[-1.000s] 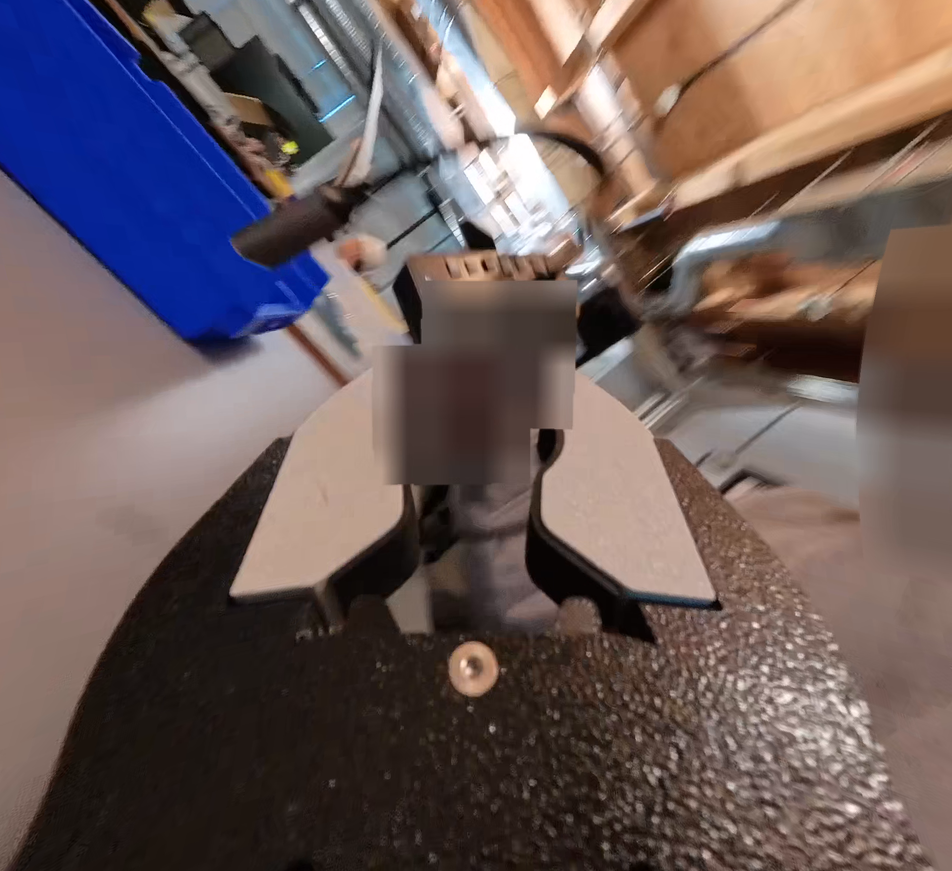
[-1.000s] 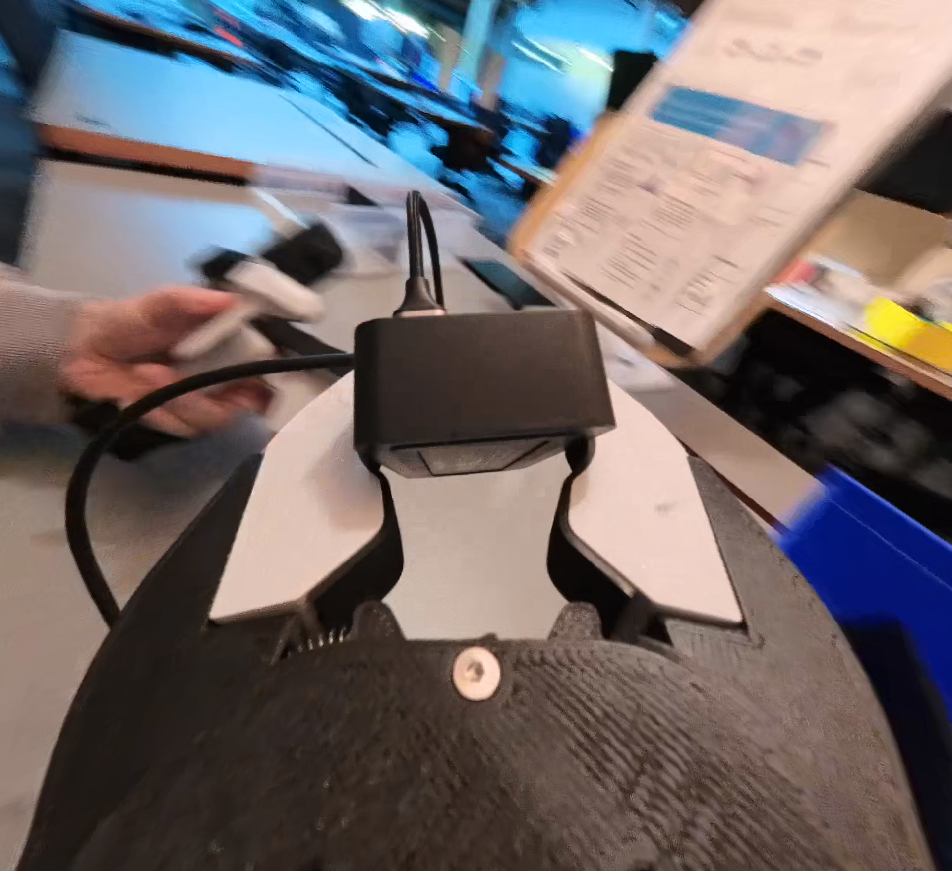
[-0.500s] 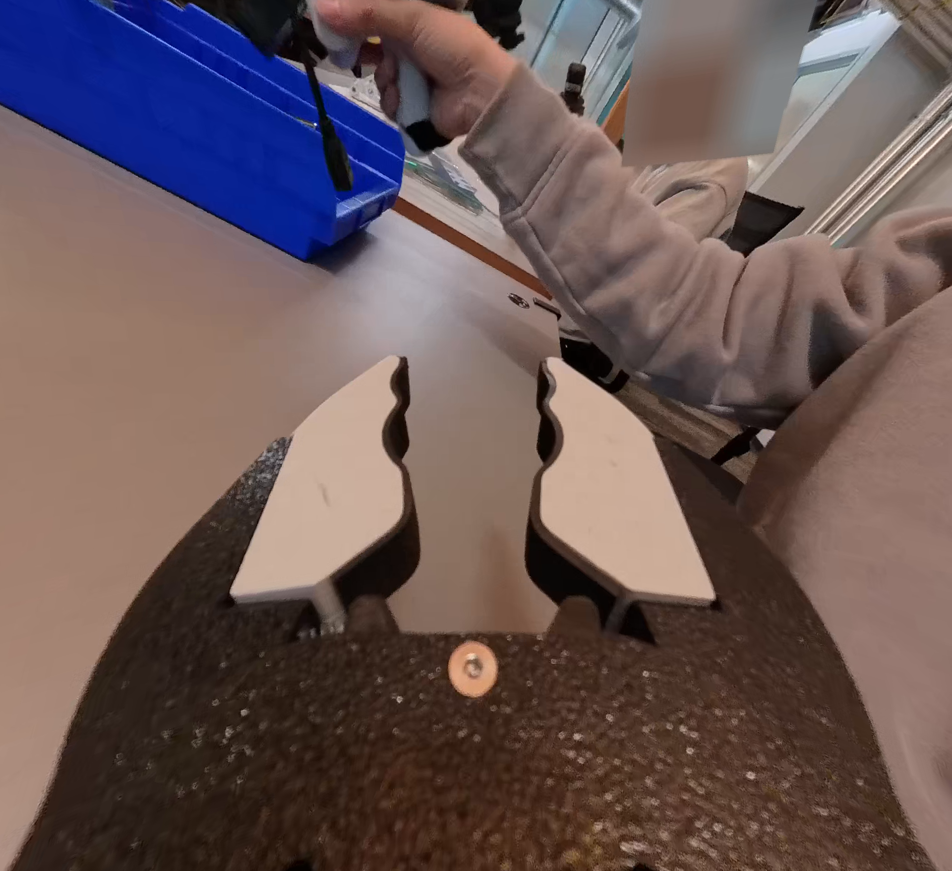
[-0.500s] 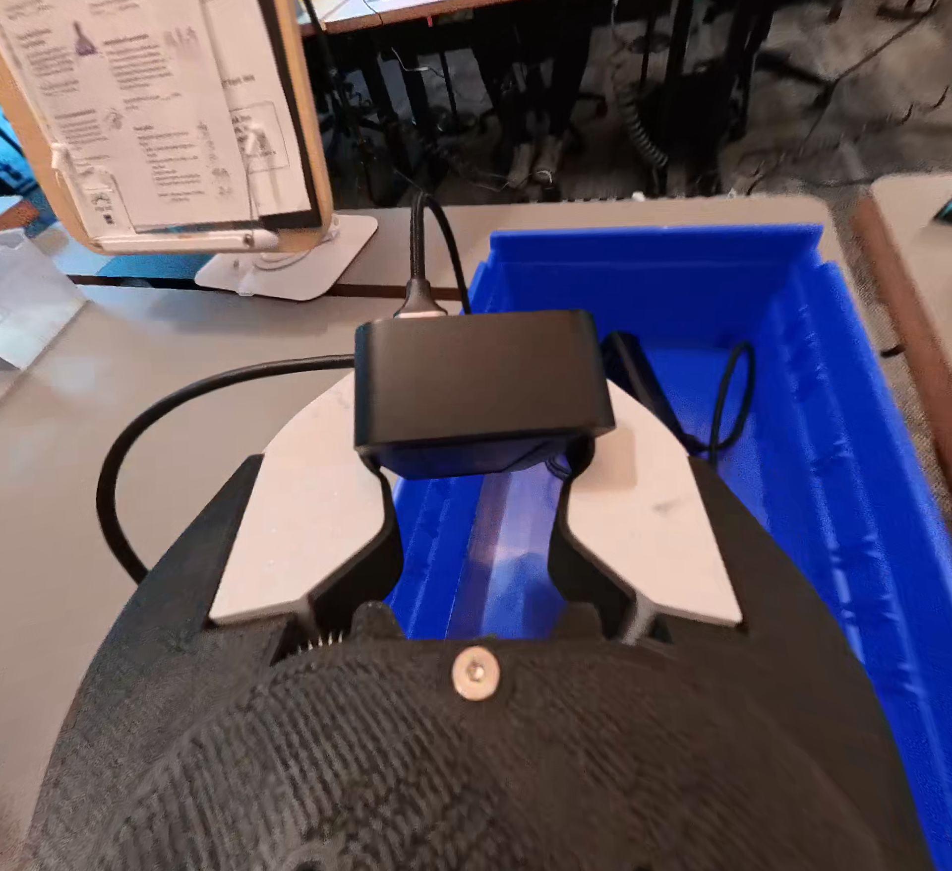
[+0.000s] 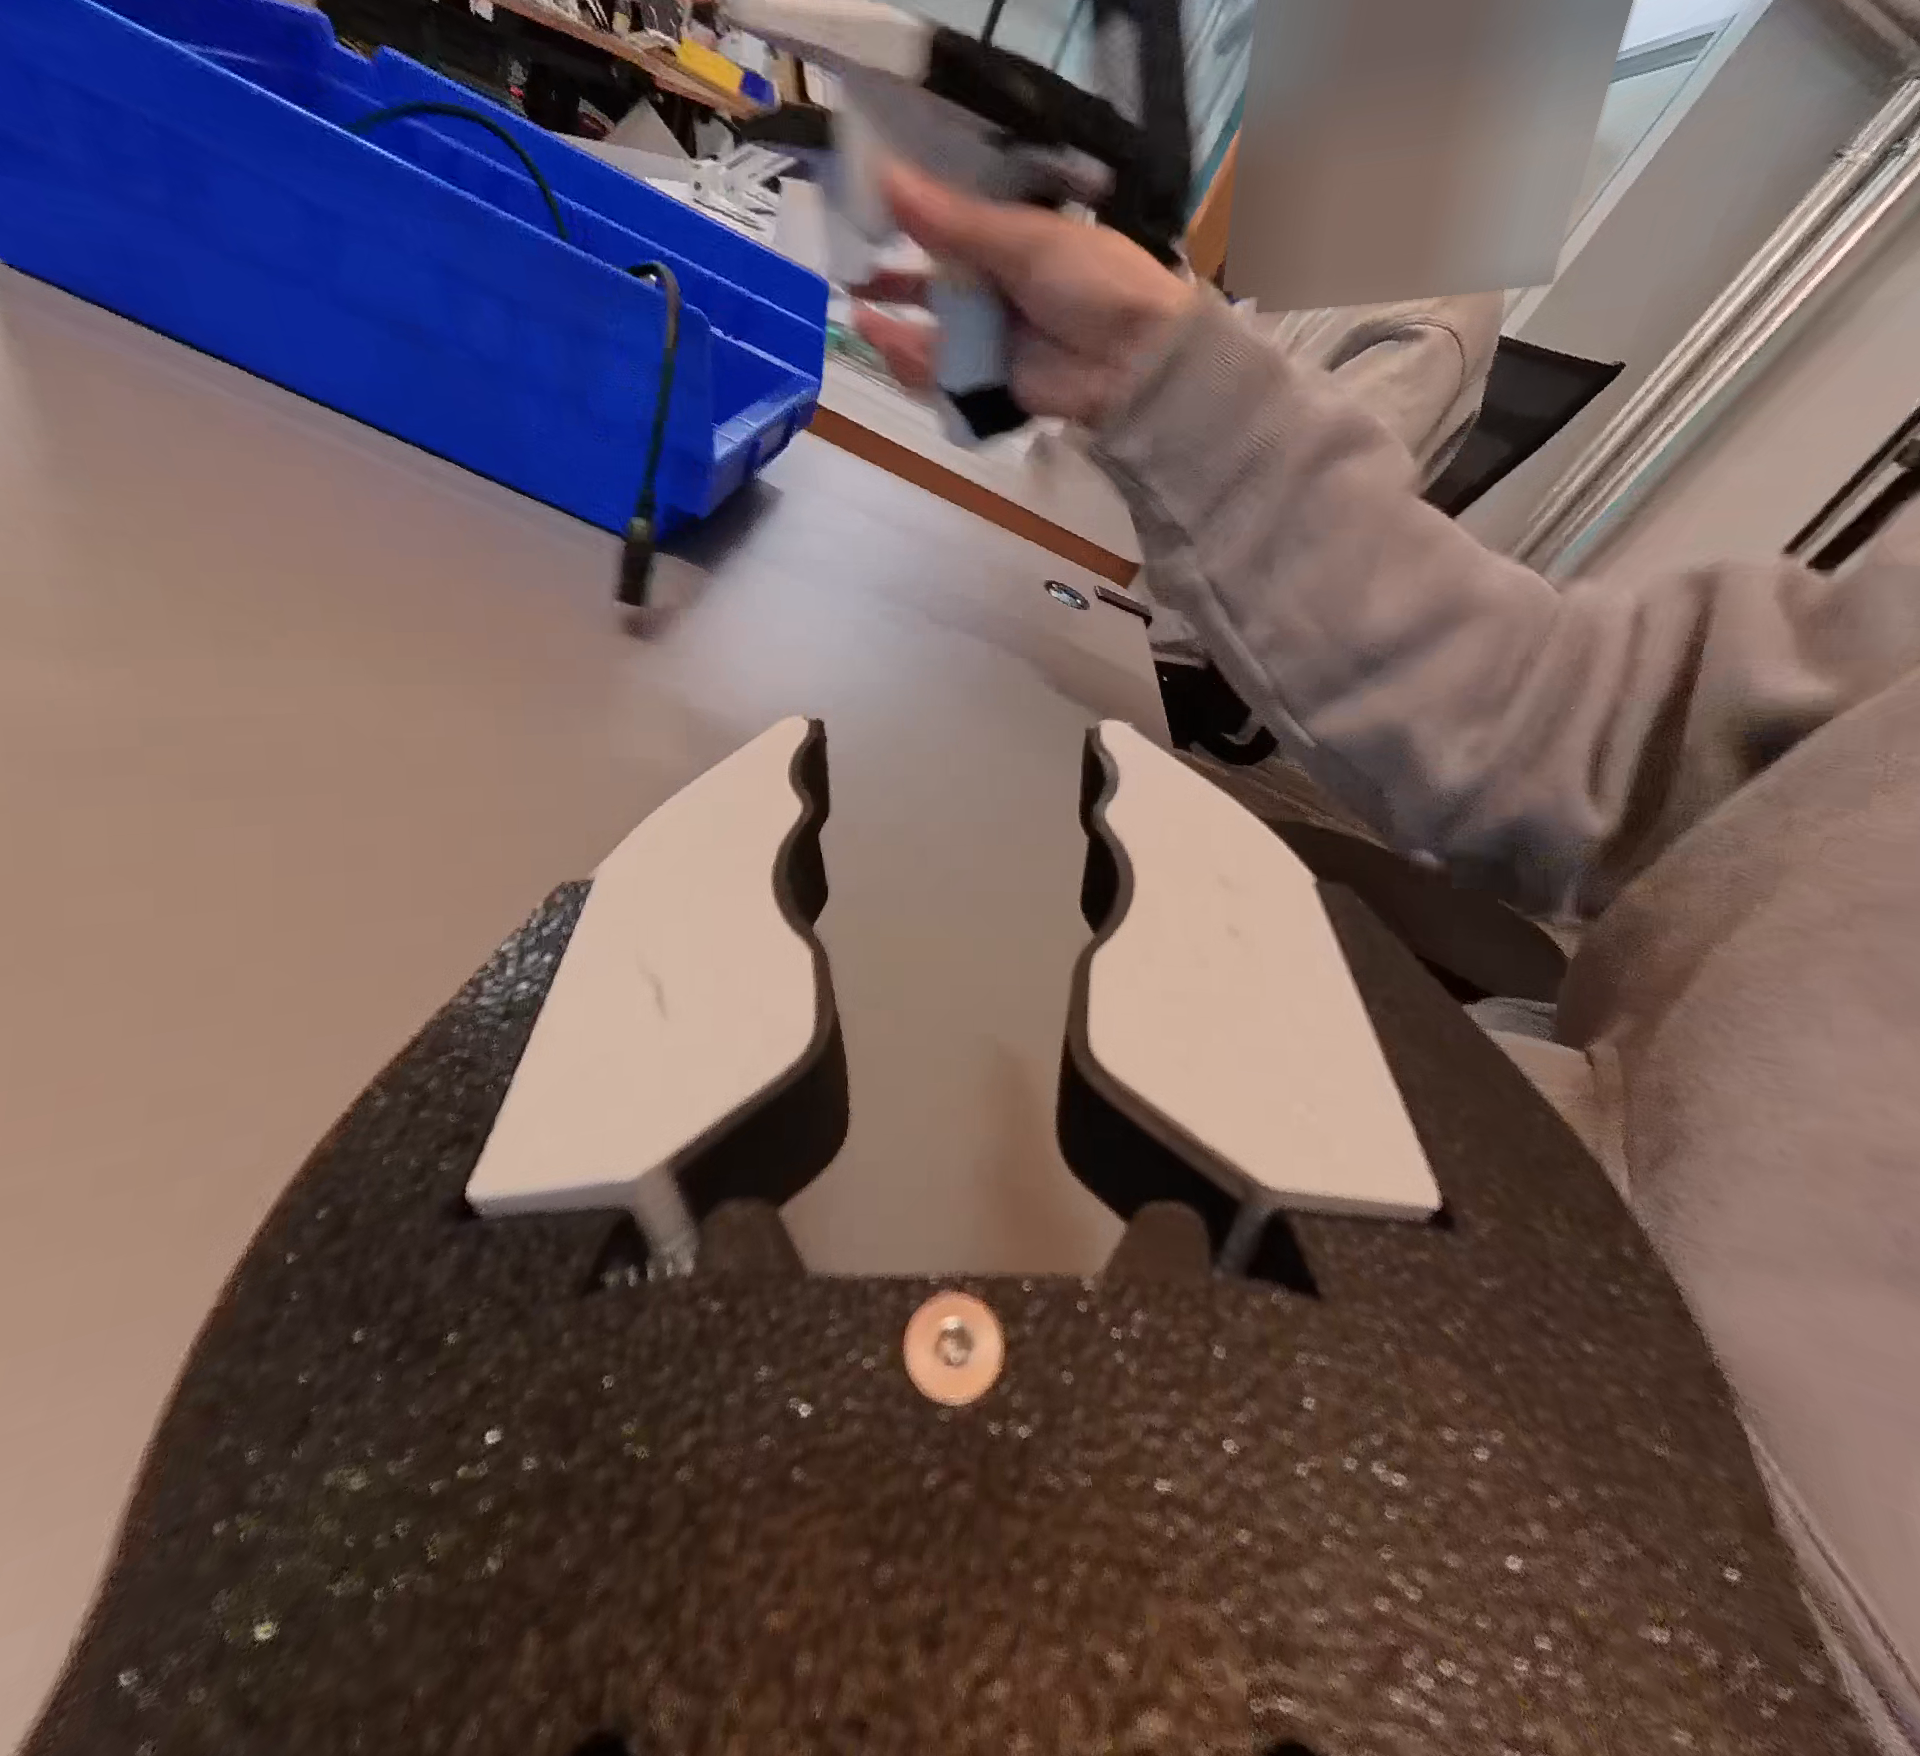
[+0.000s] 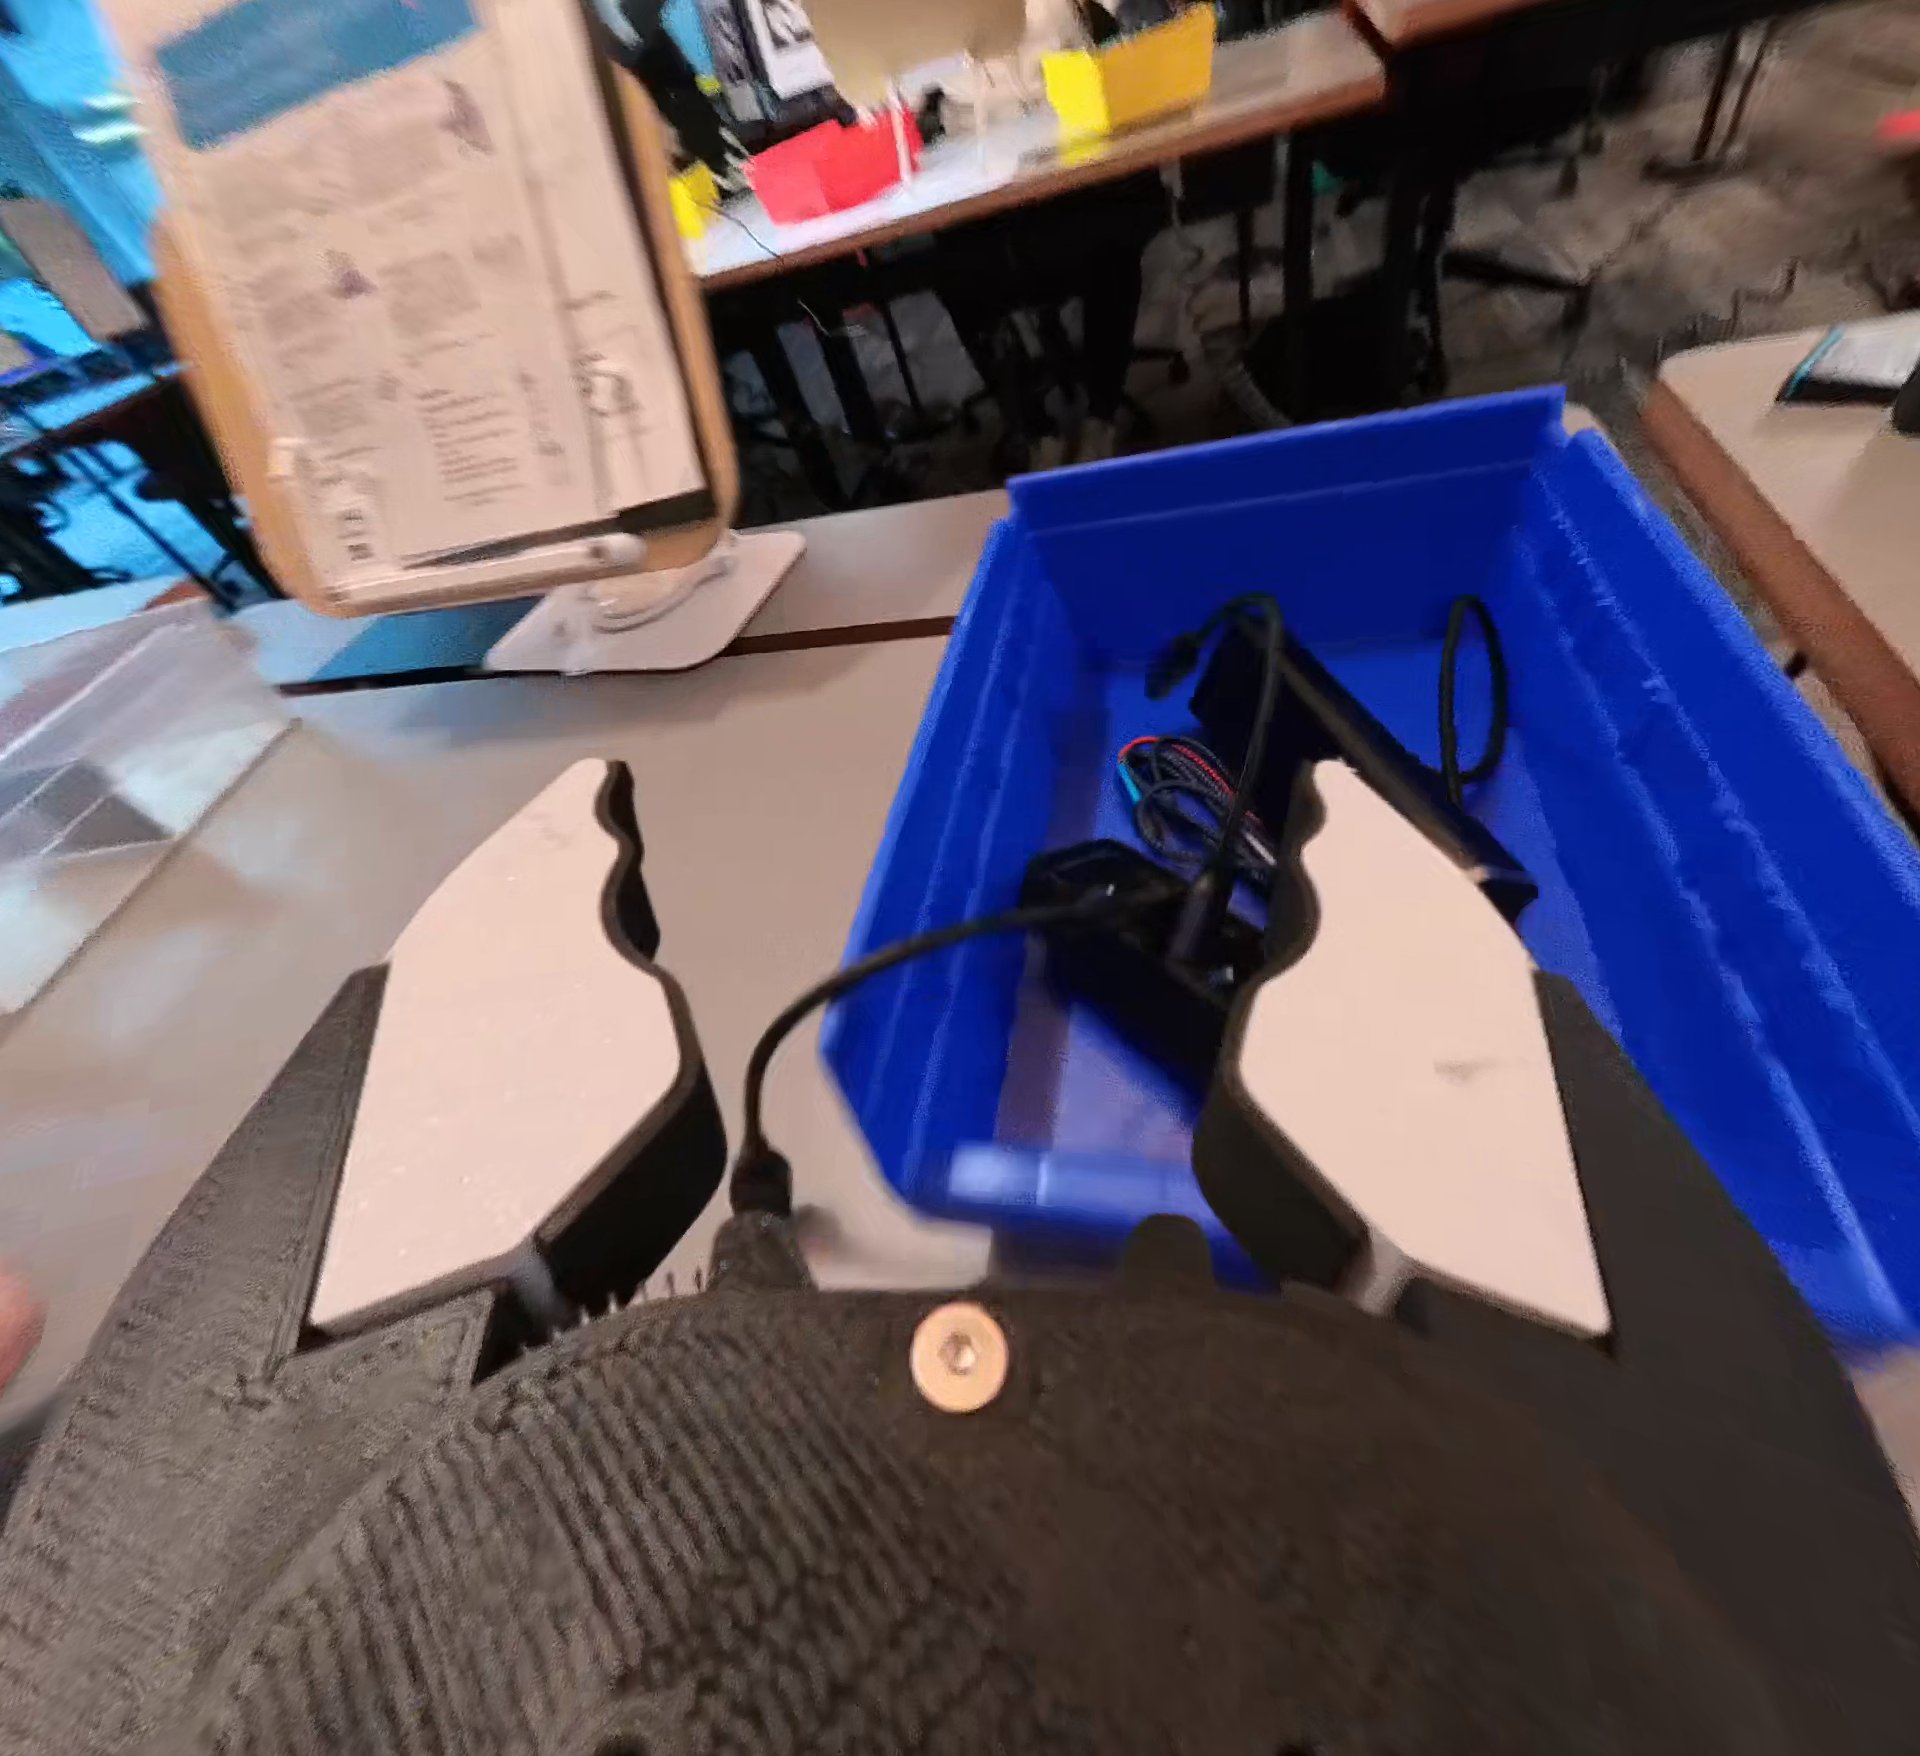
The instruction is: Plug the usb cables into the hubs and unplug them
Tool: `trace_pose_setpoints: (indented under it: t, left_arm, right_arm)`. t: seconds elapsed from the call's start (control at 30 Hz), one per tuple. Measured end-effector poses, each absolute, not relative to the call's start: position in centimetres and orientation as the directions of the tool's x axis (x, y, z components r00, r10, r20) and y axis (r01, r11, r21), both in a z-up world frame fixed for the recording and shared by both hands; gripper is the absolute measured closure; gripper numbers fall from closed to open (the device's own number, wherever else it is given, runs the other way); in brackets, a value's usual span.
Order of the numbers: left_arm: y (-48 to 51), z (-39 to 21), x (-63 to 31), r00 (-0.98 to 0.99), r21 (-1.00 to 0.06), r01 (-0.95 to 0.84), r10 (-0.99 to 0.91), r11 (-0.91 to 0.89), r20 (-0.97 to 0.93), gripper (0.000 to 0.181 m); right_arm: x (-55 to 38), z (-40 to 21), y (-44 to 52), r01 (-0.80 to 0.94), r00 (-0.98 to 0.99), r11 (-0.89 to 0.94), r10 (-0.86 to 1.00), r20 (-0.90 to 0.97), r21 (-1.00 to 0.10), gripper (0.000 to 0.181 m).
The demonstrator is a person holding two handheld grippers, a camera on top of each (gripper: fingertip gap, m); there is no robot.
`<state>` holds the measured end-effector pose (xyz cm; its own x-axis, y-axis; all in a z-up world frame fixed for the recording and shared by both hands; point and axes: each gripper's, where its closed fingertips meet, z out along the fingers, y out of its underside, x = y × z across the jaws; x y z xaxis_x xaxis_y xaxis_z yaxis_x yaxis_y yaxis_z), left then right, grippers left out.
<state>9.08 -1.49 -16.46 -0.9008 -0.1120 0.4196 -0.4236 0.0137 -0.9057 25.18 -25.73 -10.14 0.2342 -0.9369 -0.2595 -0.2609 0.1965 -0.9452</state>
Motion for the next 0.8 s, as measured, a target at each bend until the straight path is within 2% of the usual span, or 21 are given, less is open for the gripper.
trace_pose_setpoints:
  t: [0.07, 0.17, 0.23, 0.3, 0.33, 0.37, 0.43, 0.5, 0.53, 0.67, 0.8]
  left_arm:
    - [-1.1, -16.5, 9.2, -0.906, -0.911, -0.411, -0.116, 0.019, 0.406, 0.135]
    - [-0.4, -16.9, 9.9, -0.925, -0.932, -0.357, -0.161, 0.060, 0.344, 0.135]
    - [-0.1, -17.0, 10.0, -0.934, -0.942, -0.328, -0.173, 0.073, 0.312, 0.135]
    - [-0.1, -16.9, 9.9, -0.939, -0.946, -0.316, -0.164, 0.066, 0.302, 0.135]
    - [-0.2, -16.7, 9.9, -0.939, -0.946, -0.319, -0.157, 0.058, 0.307, 0.135]
    - [-0.3, -16.6, 9.9, -0.937, -0.944, -0.326, -0.148, 0.049, 0.316, 0.135]
    - [-0.5, -16.4, 10.0, -0.930, -0.937, -0.348, -0.133, 0.032, 0.341, 0.135]
    - [-0.7, -16.6, 10.1, -0.922, -0.928, -0.371, -0.133, 0.028, 0.364, 0.135]
    - [-0.8, -16.7, 10.1, -0.919, -0.925, -0.379, -0.134, 0.031, 0.372, 0.135]
    - [-0.9, -17.6, 10.0, -0.925, -0.930, -0.359, -0.158, 0.075, 0.345, 0.133]
    - [-0.9, -18.4, 10.3, -0.923, -0.926, -0.360, -0.190, 0.112, 0.336, 0.131]
  right_arm:
    - [19.4, -9.9, -25.3, -0.179, 0.310, 0.108, -0.937, -0.160, -0.978, 0.065]
    - [10.3, -12.9, -25.0, -0.081, 0.396, -0.165, -0.910, 0.120, -0.983, 0.071]
    - [5.4, -15.3, -25.3, -0.033, 0.419, -0.373, -0.848, 0.326, -0.927, 0.078]
    - [2.9, -17.1, -27.9, -0.012, 0.292, -0.538, -0.808, 0.512, -0.843, 0.091]
    - [2.2, -18.1, -28.9, -0.044, 0.274, -0.576, -0.793, 0.545, -0.816, 0.086]
    - [1.7, -18.8, -29.5, -0.055, 0.270, -0.594, -0.783, 0.560, -0.803, 0.075]
    - [1.5, -20.0, -30.9, -0.068, 0.270, -0.630, -0.758, 0.594, -0.773, 0.072]
    - [1.9, -22.0, -32.3, -0.144, 0.321, -0.640, -0.752, 0.576, -0.755, 0.047]
    - [2.2, -22.5, -32.9, -0.176, 0.332, -0.602, -0.781, 0.529, -0.779, 0.037]
    - [3.4, -22.0, -33.3, -0.197, 0.374, -0.368, -0.885, 0.277, -0.909, 0.036]
    - [4.5, -22.5, -33.9, -0.197, 0.366, -0.408, -0.874, 0.319, -0.892, 0.040]
